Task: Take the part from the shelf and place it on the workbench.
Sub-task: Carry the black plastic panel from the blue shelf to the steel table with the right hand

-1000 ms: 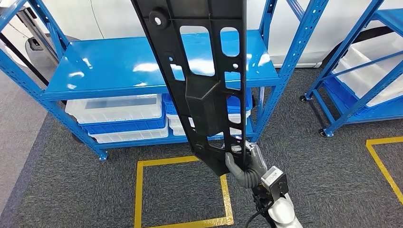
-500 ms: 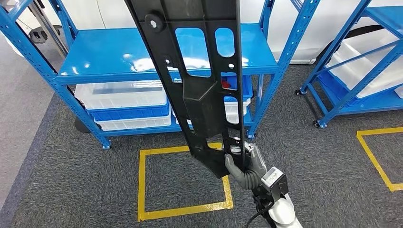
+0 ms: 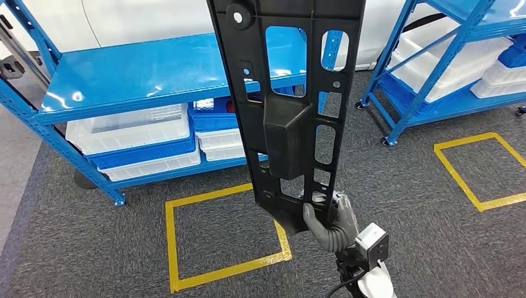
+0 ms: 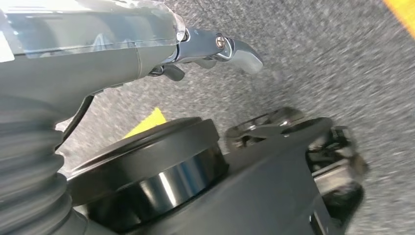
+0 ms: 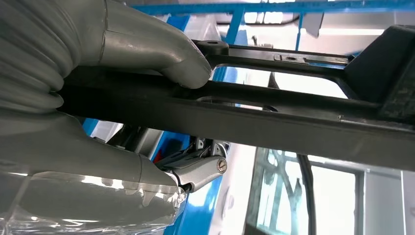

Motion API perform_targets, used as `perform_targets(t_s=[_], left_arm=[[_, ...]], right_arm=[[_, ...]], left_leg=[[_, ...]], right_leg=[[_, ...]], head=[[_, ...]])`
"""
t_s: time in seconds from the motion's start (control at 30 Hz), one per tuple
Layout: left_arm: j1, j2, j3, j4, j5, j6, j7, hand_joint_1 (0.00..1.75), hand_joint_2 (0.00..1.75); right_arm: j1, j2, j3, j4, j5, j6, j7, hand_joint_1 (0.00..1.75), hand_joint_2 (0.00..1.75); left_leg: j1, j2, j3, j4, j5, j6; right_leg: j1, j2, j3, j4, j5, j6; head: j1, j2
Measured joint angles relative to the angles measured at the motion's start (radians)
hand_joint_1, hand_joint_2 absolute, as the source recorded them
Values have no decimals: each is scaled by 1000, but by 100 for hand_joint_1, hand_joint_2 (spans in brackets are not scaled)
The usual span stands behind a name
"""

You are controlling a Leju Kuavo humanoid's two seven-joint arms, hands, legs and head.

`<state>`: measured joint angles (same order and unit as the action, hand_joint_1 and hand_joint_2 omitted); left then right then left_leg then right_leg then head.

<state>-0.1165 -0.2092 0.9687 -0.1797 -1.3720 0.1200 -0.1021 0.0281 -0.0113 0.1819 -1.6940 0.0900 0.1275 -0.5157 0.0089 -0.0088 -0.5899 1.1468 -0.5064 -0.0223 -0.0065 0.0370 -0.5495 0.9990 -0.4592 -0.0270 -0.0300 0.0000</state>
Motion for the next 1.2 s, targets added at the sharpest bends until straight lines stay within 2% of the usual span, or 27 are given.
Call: perform_targets(t_s=[0.07, 0.1, 0.13, 0.17, 0.23, 0.27, 0.33, 0.37, 0.4, 0.43, 0.47, 0.53, 0.57, 0.6, 0.63, 0.7, 0.77, 0.83, 0.87, 0.9, 0.93, 0.97, 1.0, 1.03, 1.07, 1.13, 1.2], left_arm=[[7, 0, -3, 0, -4, 0, 3, 0, 175], [9, 0, -4, 0, -5, 0, 4, 0, 175], [9, 0, -5, 0, -6, 0, 4, 0, 175], [8, -1, -6, 0, -8, 0, 3, 0, 175], [6, -3, -10, 0, -10, 2, 0, 0, 175], [5, -4, -12, 0, -11, 2, -1, 0, 175], [5, -5, -14, 0, -12, 4, -2, 0, 175], [5, -4, -15, 0, -12, 7, -3, 0, 175], [5, -4, -15, 0, -11, 11, -4, 0, 175], [4, -4, -15, 0, -9, 16, -6, 0, 175], [2, -4, -15, 0, -6, 21, -9, 0, 175], [-3, -4, -15, 0, 0, 28, -14, 0, 175], [-5, -4, -15, 0, 2, 30, -16, 0, 175], [-7, -3, -15, 0, 4, 32, -17, 0, 175], [-7, -2, -15, -1, 5, 34, -18, 0, 175], [-9, 1, -15, -2, 14, 37, -21, 0, 175], [-8, 3, -10, -4, 31, 39, -28, 0, 175], [-3, 7, -2, -5, 45, 39, -34, 0, 175], [0, 8, 2, -5, 49, 39, -36, 0, 175], [2, 10, 4, -5, 52, 38, -38, 0, 175], [3, 11, 6, -5, 54, 38, -39, 0, 175], [3, 12, 8, -5, 57, 38, -40, 0, 175], [3, 14, 11, -5, 60, 40, -40, 0, 175], [5, 16, 15, -6, 66, 42, -39, 0, 175], [7, 17, 20, -6, 73, 45, -41, 0, 175], [11, 20, 31, -7, 84, 51, -44, 0, 175], [11, 23, 37, -8, 88, 53, -45, 0, 175]], right_arm=[[23, 2, -14, -32, 1, -4, 0, 175, 175], [33, 3, -20, -45, 3, -4, -1, 175, 175], [41, 5, -27, -58, 5, -5, -2, 175, 175], [50, 6, -34, -70, 9, -7, -3, 175, 175], [65, 8, -48, -91, 18, -13, -6, 175, 175], [71, 8, -55, -100, 21, -16, -7, 175, 175], [83, 8, -65, -115, 23, -19, -10, 175, 175], [90, 9, -70, -121, 23, -19, -13, 175, 175], [97, 9, -74, -127, 23, -19, -16, 175, 175], [104, 9, -77, -132, 23, -18, -19, 175, 175], [108, 10, -79, -137, 23, -17, -22, 175, 175], [110, 11, -82, -148, 22, -15, -24, 175, 175], [110, 13, -83, -153, 22, -14, -25, 175, 175], [110, 15, -84, -158, 22, -14, -25, 175, 175], [112, 17, -85, -162, 22, -15, -27, 175, 175], [120, 21, -87, -172, 22, -17, -32, 175, 175], [131, 27, -88, -181, 20, -18, -43, 175, 175], [142, 36, -88, -189, 17, -19, -55, 175, 175], [148, 39, -88, -190, 15, -19, -59, 175, 175], [155, 40, -88, -191, 14, -19, -62, 175, 175], [160, 41, -89, -192, 14, -19, -63, 175, 175], [164, 42, -89, -192, 14, -19, -65, 175, 175], [168, 45, -90, -193, 16, -19, -68, 175, 175], [173, 49, -90, -194, 18, -19, -73, 175, 175], [178, 54, -91, -196, 23, -19, -79, 175, 175], [191, 65, -91, -200, 35, -22, -90, 175, 175], [208, 72, -92, -208, 43, -29, -97, 175, 175]], left_leg=[[3, -40, 66, -113, 25, 7], [3, -52, 79, -140, 24, 10], [2, -54, 82, -148, 21, 13], [3, -44, 80, -155, 23, 18], [6, -23, 80, -165, 30, 31], [7, -11, 79, -170, 34, 38], [4, 12, 75, -171, 37, 45], [2, 25, 73, -170, 37, 45], [1, 36, 71, -169, 37, 46], [0, 47, 71, -168, 36, 46], [0, 58, 71, -166, 35, 45], [-4, 76, 71, -160, 30, 39], [-7, 84, 71, -157, 27, 34], [-10, 91, 71, -155, 25, 30], [-12, 100, 71, -155, 24, 25], [-12, 110, 73, -153, 19, 15], [-9, 77, 58, -109, -17, 5], [-5, 33, 5, 12, -86, -3], [-4, 24, -26, 82, -116, -5], [-3, 20, -49, 131, -129, -6], [-3, 18, -56, 145, -121, -7], [-1, 17, -43, 115, -92, -7], [1, 9, -15, 51, -50, -5], [4, -10, 18, -21, -14, -3], [7, -30, 46, -85, 8, 0], [7, -55, 68, -140, 15, 7], [7, -40, 69, -148, 18, 18]], right_leg=[[0, 19, -8, 4, 5, 9], [-1, 28, -14, 5, 9, 16], [-1, 37, -20, 5, 14, 24], [-1, 45, -25, 5, 18, 32], [-1, 29, -40, 26, 5, 42], [0, 11, -59, 64, -19, 45], [-3, -21, -122, 194, -85, 51], [-5, -26, -152, 256, -108, 54], [-7, -29, -167, 291, -113, 56], [-8, -31, -163, 286, -100, 57], [-8, -38, -139, 242, -71, 56], [-2, -75, -64, 101, -11, 49], [2, -91, -38, 49, 4, 42], [6, -101, -26, 20, 8, 36], [9, -99, -26, 14, 5, 30], [6, -79, -29, 10, 9, 17], [-1, -61, -29, 4, 15, 5], [-2, -41, -31, 2, 18, -3], [-2, -31, -33, 2, 19, -4], [-2, -18, -33, 3, 19, -5], [-2, -5, -33, 4, 20, -5], [-2, 9, -33, 6, 20, -4], [-2, 22, -31, 8, 19, -2], [-2, 35, -31, 11, 18, 0], [-1, 47, -34, 15, 18, 5], [-2, 67, -44, 18, 22, 18], [-5, 82, -52, 18, 27, 33]], head=[[0, 0], [0, 0], [0, 0], [0, 0], [0, 0], [0, 0], [0, 0], [0, 0], [0, 0], [0, 0], [0, 0], [0, 0], [0, 0], [0, 0], [0, 0], [0, 0], [0, 0], [0, 0], [0, 0], [0, 0], [0, 0], [0, 0], [0, 0], [0, 0], [0, 0], [0, 0], [0, 0]])
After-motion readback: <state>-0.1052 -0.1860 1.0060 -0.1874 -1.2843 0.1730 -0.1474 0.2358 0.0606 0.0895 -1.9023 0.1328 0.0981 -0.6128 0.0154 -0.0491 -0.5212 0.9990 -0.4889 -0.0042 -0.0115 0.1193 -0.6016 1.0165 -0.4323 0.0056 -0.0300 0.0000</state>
